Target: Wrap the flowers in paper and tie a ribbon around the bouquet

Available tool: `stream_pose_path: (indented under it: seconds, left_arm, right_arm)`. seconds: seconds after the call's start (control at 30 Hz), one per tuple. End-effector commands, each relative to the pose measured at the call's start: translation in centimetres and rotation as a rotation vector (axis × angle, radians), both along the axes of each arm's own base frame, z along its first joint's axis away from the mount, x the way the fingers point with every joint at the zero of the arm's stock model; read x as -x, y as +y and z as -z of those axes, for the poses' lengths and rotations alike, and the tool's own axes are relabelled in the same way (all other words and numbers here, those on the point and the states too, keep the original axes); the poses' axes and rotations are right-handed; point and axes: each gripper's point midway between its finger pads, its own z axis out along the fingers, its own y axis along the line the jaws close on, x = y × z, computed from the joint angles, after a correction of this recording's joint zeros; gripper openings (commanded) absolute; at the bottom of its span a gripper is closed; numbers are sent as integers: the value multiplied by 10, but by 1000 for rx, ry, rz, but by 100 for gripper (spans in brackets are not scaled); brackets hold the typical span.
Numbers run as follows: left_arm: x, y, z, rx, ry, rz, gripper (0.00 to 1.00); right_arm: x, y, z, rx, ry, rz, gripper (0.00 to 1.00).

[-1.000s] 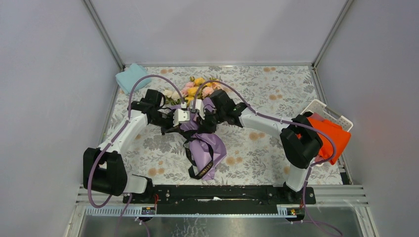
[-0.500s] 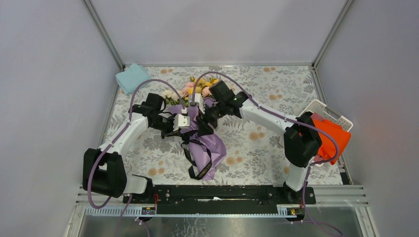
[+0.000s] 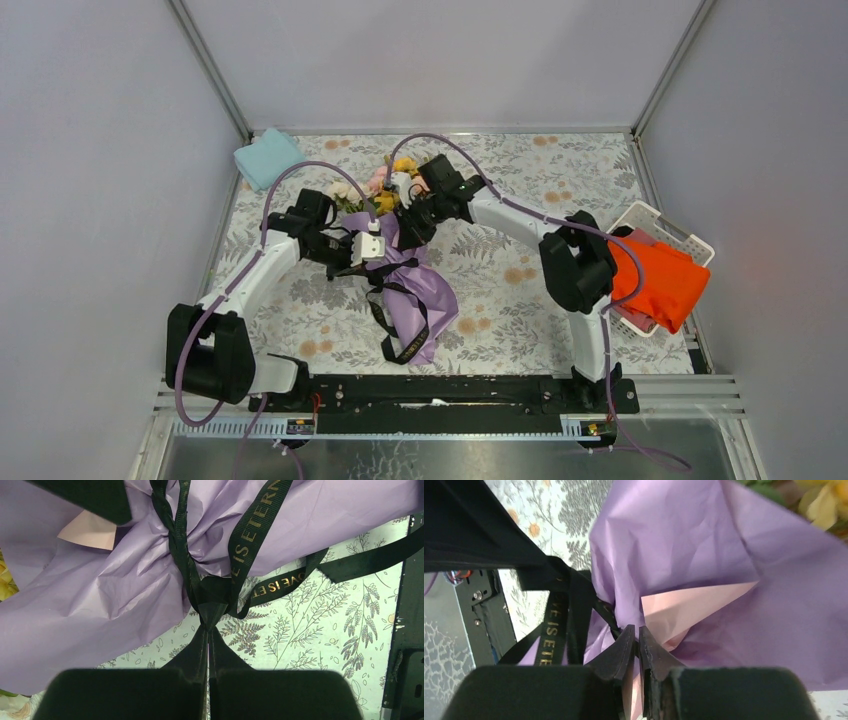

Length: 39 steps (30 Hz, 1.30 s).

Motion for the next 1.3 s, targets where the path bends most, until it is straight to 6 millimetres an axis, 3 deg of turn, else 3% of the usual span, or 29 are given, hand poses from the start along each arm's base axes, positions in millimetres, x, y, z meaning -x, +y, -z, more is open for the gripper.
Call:
stream_pose_path:
  seconds: [0.0, 0.2, 0.4, 0.53, 0.8, 1.17, 1.27]
  left_arm:
    - [-5, -3, -4, 12, -52, 12, 0]
    - [-6, -5, -5, 20, -51, 16, 0]
    - [-7, -4, -5, 14, -55, 14, 0]
    - [-7, -4, -5, 13, -55, 15, 0]
    - [-5, -5, -2, 22, -44, 13, 0]
    - [-6, -4, -1, 17, -37, -8, 0]
    - [-4, -3, 2, 11, -32, -9, 0]
  right_arm:
    - [18, 5, 4, 42, 26, -64, 14]
    - [53, 16, 0, -25, 131, -185, 16]
    - [62, 24, -5, -72, 176, -200, 17]
    - [73, 28, 2, -52, 221, -203, 26]
    - [87, 26, 2, -50, 293, -179, 42]
    - [92, 38, 29, 61, 281, -42, 46]
    - [91, 44, 27, 34, 262, -4, 43]
